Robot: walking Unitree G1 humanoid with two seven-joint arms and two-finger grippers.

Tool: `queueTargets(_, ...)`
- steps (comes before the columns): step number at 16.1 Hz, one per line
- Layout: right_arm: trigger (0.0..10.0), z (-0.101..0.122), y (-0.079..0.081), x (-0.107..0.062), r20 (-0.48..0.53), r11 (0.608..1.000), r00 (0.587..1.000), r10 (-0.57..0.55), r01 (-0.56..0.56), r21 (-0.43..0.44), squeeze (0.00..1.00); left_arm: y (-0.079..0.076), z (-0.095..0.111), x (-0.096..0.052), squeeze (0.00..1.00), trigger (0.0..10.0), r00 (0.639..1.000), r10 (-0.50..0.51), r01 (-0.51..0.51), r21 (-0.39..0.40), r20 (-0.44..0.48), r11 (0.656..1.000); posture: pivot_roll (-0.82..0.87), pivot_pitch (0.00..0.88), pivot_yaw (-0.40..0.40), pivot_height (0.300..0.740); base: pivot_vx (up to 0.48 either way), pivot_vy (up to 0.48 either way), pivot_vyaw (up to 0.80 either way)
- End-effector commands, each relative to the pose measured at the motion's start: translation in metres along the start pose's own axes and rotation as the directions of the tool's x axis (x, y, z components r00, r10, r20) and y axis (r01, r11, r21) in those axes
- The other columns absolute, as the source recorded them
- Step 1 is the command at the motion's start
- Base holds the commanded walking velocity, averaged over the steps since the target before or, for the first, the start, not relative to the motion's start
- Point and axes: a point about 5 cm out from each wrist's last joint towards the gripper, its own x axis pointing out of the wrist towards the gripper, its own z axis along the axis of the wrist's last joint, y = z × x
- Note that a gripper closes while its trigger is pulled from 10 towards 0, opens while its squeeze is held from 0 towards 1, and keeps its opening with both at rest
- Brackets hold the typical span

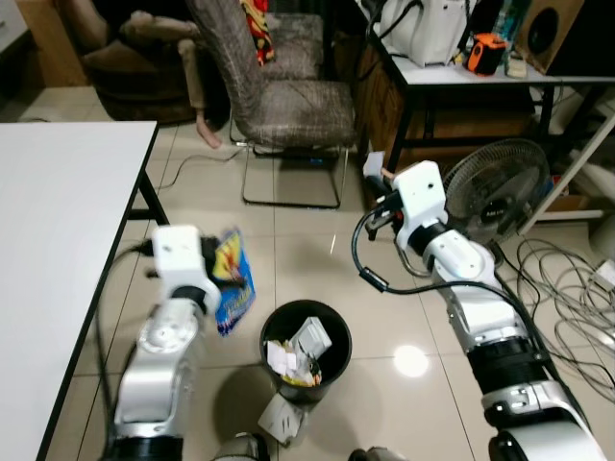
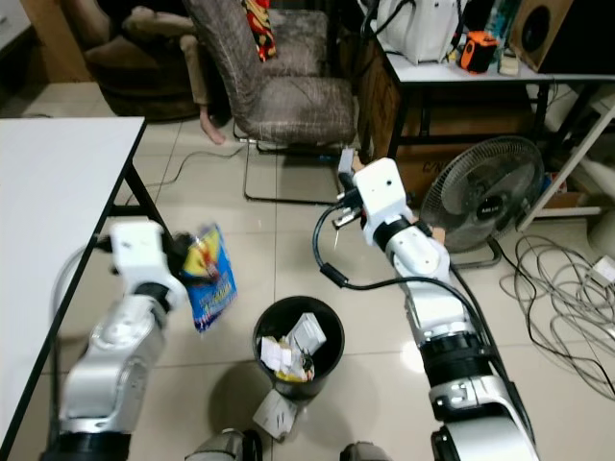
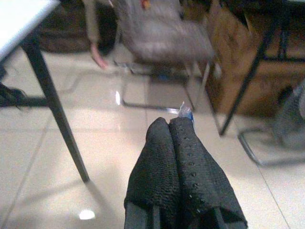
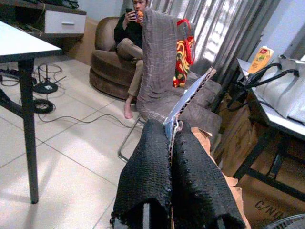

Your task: Picking trash to rubbish bin

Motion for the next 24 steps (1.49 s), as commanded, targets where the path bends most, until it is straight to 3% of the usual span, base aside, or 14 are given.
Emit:
queueTargets(1, 10.0, 0.003, 0.006, -0.002, 0.008, 1.000, 1.000, 0.013, -0.013, 0.011, 0.00, -0.006, -0.015, 0.001, 0.00, 0.0, 0.997, -0.041, 0.041, 0.007, -0.062, 0.999, -0.07, 0.164, 0.033, 0.740, 0.000, 0.000, 0.00)
queueTargets(6, 10.0, -0.002, 0.022, -0.010, -0.012, 0.998, 1.000, 0.023, -0.022, 0.054, 0.00, -0.022, -0.031, 0.005, 0.00, 0.0, 0.981, -0.144, 0.151, 0.047, -0.133, 0.987, -0.08, 0.214, 0.073, 0.740, 0.000, 0.000, 0.00)
queueTargets(11, 10.0, 0.004, 0.023, -0.019, -0.025, 0.996, 1.000, 0.007, -0.005, 0.088, 0.00, -0.035, -0.043, 0.013, 0.00, 0.0, 0.964, -0.206, 0.217, 0.050, -0.166, 0.975, -0.16, 0.268, 0.091, 0.740, 0.000, 0.000, 0.00)
queueTargets(14, 10.0, 0.005, 0.031, -0.031, -0.062, 0.989, 0.996, 0.063, -0.054, 0.140, 0.00, -0.052, -0.061, 0.016, 0.00, 0.0, 0.943, -0.255, 0.270, 0.045, -0.212, 0.962, -0.19, 0.288, 0.098, 0.740, 0.000, 0.000, 0.00)
queueTargets(17, 10.0, -0.010, 0.035, -0.043, -0.214, 0.976, 0.975, 0.063, -0.015, 0.217, 0.00, -0.056, -0.070, 0.016, 0.00, 0.0, 0.933, -0.273, 0.293, 0.054, -0.236, 0.955, -0.21, 0.308, 0.110, 0.740, 0.000, 0.000, 0.00)
queueTargets(18, 10.0, -0.020, 0.044, -0.060, -0.300, 0.951, 0.948, 0.103, -0.006, 0.308, 0.00, -0.059, -0.074, 0.018, 0.00, 0.0, 0.925, -0.290, 0.313, 0.062, -0.245, 0.948, -0.23, 0.318, 0.116, 0.740, 0.000, 0.000, 0.00)
queueTargets(21, 10.0, -0.032, 0.048, -0.078, -0.404, 0.951, 0.908, 0.110, 0.022, 0.309, 0.00, -0.061, -0.080, 0.020, 0.00, 0.0, 0.918, -0.300, 0.327, 0.069, -0.260, 0.942, -0.24, 0.329, 0.117, 0.740, 0.000, 0.000, 0.00)
queueTargets(24, 10.0, -0.032, 0.050, -0.083, -0.460, 0.946, 0.878, 0.131, 0.028, 0.322, 0.00, -0.064, -0.084, 0.020, 0.00, 0.0, 0.918, -0.303, 0.328, 0.058, -0.256, 0.943, -0.25, 0.337, 0.114, 0.740, 0.000, 0.000, 0.00)
